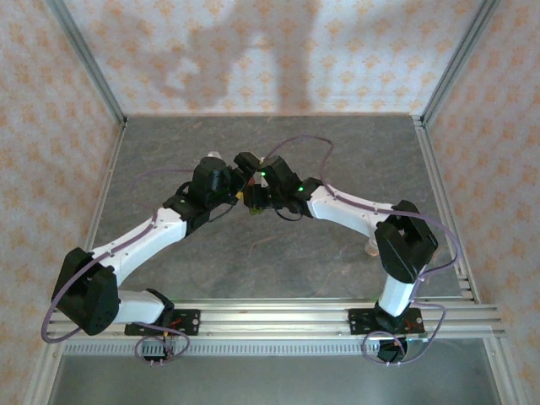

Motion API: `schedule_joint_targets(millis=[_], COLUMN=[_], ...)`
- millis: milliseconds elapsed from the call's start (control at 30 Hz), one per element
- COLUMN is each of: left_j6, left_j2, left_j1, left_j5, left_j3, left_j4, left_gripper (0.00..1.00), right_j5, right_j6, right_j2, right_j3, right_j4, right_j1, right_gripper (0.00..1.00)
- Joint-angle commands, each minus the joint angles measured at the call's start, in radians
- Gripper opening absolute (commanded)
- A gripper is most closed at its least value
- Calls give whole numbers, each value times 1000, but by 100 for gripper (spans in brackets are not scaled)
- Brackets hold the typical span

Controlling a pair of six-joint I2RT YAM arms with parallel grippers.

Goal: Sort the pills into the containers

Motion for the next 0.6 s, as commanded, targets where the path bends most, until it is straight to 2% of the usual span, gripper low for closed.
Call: schedule_joint_targets(millis=[0, 133, 400, 567], left_j6=[56, 108, 187, 206], left_j2=[-52, -91, -142, -174], left_j1=[-52, -41, 3, 40], left_j5=[31, -14, -143, -157], left_j3=[49, 39, 45, -36], left_j4=[191, 156, -139, -149], left_gripper=[100, 100, 100, 100], right_j5=[-46, -44, -31, 28], right_j6=[-45, -37, -32, -166], right_j2=[48, 35, -8, -6], right_j3=[-11, -33, -131, -136], right_j4=[-37, -29, -9, -109], right_j1=[35, 30, 19, 17], right_gripper=[15, 15, 15, 15])
